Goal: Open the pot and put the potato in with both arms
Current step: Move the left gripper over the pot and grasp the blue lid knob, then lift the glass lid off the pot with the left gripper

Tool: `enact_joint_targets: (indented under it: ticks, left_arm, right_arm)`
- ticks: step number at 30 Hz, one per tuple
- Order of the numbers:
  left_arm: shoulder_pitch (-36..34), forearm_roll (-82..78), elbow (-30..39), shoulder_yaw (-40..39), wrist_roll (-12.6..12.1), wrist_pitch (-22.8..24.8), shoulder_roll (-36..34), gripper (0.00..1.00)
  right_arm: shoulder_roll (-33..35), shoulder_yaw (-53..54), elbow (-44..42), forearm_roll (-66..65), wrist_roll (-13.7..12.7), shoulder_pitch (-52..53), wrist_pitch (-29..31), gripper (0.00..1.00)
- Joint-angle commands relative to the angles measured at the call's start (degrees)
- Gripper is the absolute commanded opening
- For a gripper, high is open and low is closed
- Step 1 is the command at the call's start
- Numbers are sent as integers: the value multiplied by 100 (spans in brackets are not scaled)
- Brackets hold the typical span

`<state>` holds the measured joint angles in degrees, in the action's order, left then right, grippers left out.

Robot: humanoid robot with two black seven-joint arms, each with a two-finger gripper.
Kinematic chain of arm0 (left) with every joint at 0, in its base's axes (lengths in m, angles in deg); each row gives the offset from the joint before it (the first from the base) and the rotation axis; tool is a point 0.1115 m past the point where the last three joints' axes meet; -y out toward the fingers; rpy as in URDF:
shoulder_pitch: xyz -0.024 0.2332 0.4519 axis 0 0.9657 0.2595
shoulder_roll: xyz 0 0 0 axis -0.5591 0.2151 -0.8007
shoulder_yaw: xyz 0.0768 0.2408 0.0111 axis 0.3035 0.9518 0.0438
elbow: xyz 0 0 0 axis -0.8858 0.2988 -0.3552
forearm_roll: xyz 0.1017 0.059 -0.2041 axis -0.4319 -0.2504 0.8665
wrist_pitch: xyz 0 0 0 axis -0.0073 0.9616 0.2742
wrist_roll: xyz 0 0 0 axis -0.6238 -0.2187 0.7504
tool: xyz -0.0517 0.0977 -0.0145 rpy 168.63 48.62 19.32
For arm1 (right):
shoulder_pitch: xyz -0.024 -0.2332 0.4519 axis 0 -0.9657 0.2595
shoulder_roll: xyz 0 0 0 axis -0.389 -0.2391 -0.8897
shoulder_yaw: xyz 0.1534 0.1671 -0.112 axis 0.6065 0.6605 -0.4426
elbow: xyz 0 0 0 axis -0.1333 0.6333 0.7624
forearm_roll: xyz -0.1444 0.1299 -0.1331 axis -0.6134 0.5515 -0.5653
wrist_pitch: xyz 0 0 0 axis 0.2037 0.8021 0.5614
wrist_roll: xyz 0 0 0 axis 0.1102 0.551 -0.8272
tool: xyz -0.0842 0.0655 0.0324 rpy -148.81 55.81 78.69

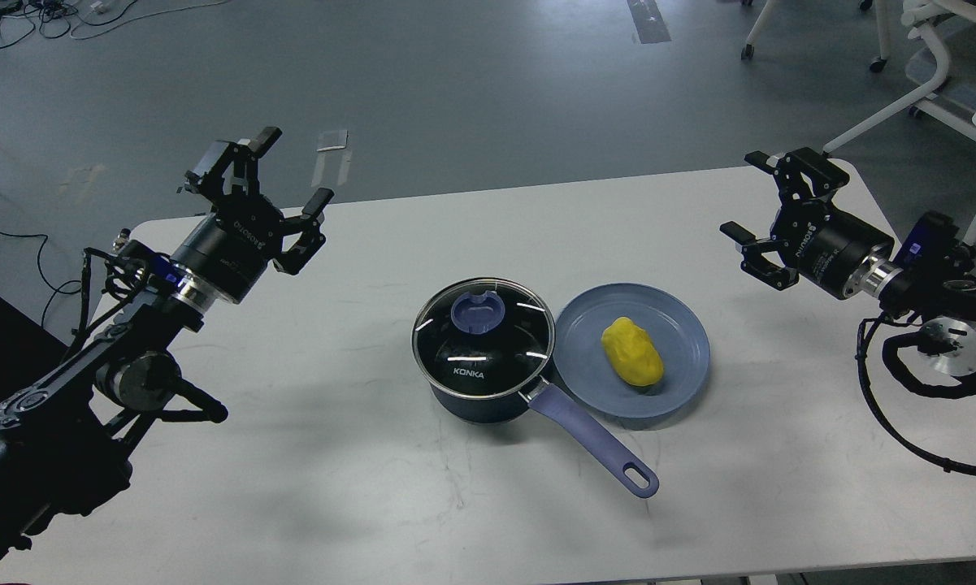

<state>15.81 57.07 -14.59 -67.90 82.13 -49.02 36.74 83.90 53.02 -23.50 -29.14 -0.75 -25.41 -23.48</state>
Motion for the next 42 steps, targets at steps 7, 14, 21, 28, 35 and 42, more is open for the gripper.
enact_joint_targets:
  ticks: [7,14,21,28,35,42]
  left_arm:
    - [-278,-4162,2162,-41,-1,-222,-653,98]
    - [-287,-7478,2612,56,-1,-600,-461,98]
    - [-278,-9801,2156,109,-1,-925,154,98]
    - [-357,-10340,1417,442,-1,-1259,621,98]
    - [-305,-10340,1417,601,-1,-1268,647,98]
    - [-296,-10340,1417,715,-1,-1268,656,98]
  right_arm:
    - [0,-2,-8,-9,-1,-12,0,100]
    - [-1,-10,-17,-18,-1,-21,0,100]
    - [-1,-10,-8,-18,-1,-21,0,100]
    - [52,-10,9,-18,-1,-21,0,100]
    - [61,-10,9,-27,-1,-21,0,100]
    - [61,-10,18,-27,-1,-30,0,100]
